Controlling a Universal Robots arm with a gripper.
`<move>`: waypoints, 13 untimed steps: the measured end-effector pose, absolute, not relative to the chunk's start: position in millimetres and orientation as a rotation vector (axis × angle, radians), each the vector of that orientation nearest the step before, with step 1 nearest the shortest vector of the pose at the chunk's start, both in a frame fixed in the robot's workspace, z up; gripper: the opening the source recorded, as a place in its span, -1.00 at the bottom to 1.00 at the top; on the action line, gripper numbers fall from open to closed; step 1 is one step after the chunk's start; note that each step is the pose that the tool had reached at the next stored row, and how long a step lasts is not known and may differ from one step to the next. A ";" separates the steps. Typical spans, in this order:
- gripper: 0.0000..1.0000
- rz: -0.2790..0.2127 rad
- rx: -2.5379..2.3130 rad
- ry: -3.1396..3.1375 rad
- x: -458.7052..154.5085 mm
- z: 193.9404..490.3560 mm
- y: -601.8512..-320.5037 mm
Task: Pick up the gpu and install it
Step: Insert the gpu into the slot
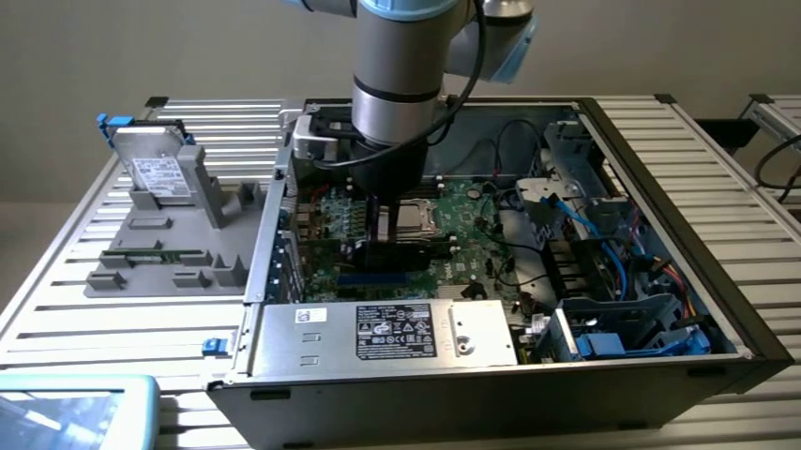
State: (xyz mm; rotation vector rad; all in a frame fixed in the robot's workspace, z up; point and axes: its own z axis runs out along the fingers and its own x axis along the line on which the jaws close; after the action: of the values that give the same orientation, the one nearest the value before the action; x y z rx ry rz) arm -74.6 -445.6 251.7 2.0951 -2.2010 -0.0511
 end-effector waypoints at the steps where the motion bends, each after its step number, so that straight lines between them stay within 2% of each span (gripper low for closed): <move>1: -0.44 -0.054 2.097 -2.203 -74.7 251.7 -445.7; 5: -0.44 -0.070 2.105 -2.210 -74.8 251.7 -447.3; 13: -0.44 -0.071 2.106 -2.211 -74.8 251.6 -448.8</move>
State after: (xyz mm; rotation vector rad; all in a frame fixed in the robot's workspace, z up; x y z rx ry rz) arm -74.8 -448.8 251.6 2.1058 -2.2106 -0.0714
